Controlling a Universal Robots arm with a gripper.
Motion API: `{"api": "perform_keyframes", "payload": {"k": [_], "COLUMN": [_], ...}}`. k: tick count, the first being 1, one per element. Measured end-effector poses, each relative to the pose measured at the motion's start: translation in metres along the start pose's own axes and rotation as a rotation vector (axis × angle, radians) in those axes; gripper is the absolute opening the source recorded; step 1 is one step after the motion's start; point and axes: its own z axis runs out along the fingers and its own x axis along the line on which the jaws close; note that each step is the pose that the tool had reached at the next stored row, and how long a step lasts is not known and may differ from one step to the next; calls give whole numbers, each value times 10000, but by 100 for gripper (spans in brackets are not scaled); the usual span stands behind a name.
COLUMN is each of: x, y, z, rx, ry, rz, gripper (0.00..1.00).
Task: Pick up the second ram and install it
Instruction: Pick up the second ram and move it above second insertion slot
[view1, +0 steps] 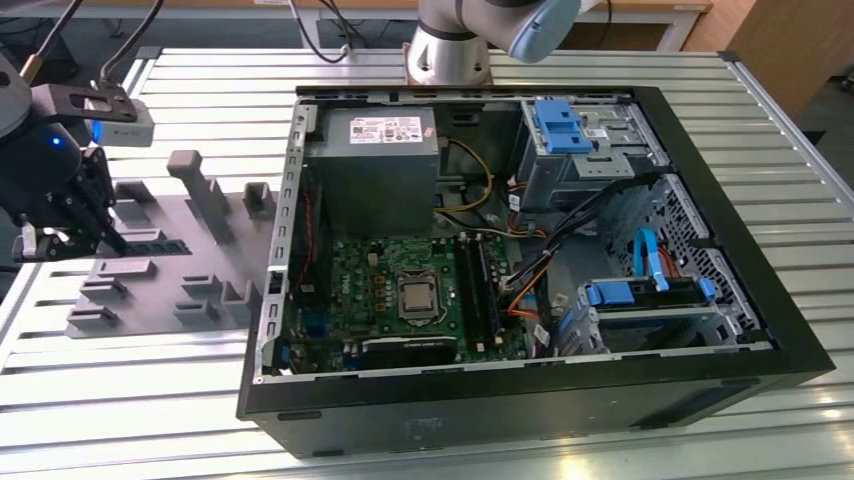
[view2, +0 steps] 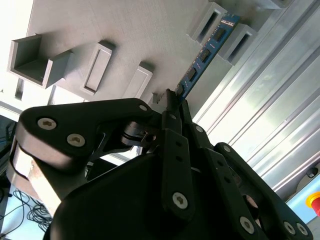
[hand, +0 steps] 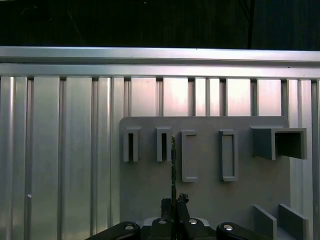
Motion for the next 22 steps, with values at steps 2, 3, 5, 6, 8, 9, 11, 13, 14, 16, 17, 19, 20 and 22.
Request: {"api": "perform_keyframes", "payload": {"k": [2,3,5,6,8,9,11,13,14,16,17,19,20,22], "x": [-1,-1,-2,-3,-5,-6,-7,-9,-10,-13,-14,-16,-18,-20], "y": [-1,0,0,0,0,1,1,1,1,2,2,3,3,3], "z": [-6,-14,-35,-49,-77,-93,-129,-162,-178,-230,-250,-288,-309,-352], "rx": [-1,-4,-1,-1,0,0,0,0,0,0,-1,-1,0,0], "ry": [1,2,1,1,0,0,0,1,0,0,1,0,0,0], "rz": [0,0,0,0,0,0,0,0,0,0,0,0,0,0], "gripper": [14,14,14,14,14,14,14,14,14,14,14,14,14,14]}}
